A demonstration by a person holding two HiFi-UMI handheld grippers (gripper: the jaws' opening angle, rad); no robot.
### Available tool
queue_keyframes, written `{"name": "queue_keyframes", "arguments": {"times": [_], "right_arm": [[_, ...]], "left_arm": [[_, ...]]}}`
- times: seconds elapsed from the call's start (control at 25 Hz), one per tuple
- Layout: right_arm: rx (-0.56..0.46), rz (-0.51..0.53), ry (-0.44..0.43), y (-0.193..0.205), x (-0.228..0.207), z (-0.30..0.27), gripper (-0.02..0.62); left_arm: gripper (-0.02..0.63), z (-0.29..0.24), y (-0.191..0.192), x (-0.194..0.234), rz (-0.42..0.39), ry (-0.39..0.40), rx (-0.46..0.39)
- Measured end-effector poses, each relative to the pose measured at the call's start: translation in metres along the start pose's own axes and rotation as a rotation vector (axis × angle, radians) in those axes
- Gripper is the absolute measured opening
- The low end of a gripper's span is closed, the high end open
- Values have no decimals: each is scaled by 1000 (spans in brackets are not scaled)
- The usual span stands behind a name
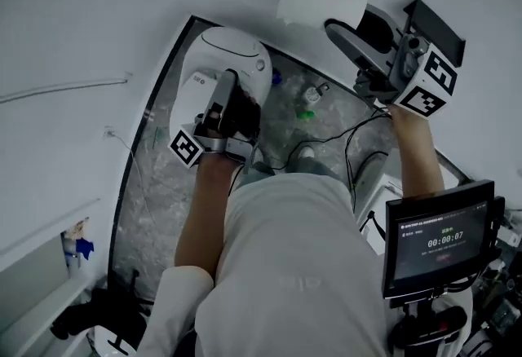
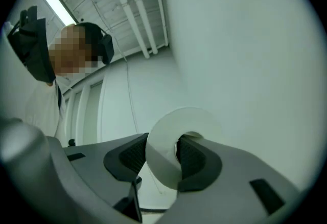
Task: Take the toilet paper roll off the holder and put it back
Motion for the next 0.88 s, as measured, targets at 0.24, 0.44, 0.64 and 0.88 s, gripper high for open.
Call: {"name": "queue_keyframes", "arguments": {"times": [0.24, 0.44, 0.64, 0.88], "right_arm": [[-109, -71, 18, -8, -2, 22, 176], [-251, -211, 50, -4, -12, 50, 175], [-409, -308, 46, 2, -16, 72, 175], [-540, -388, 0, 11, -9, 82, 176]], "left_arm": [[6, 7, -2, 3, 14, 6, -27], [6, 8, -2, 2, 17, 20, -39], [6, 6, -3, -2, 11, 48, -56], [6, 11, -4, 2, 15, 57, -79]]}}
Point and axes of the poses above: the fingertips, and each gripper's own axes: z backward along the fingers, x to its left, y out of its underside, the point moved 5 cm from there along z, backward along the fingers, and after that the axes turned 6 degrees about -x, right-handed, at the moved point
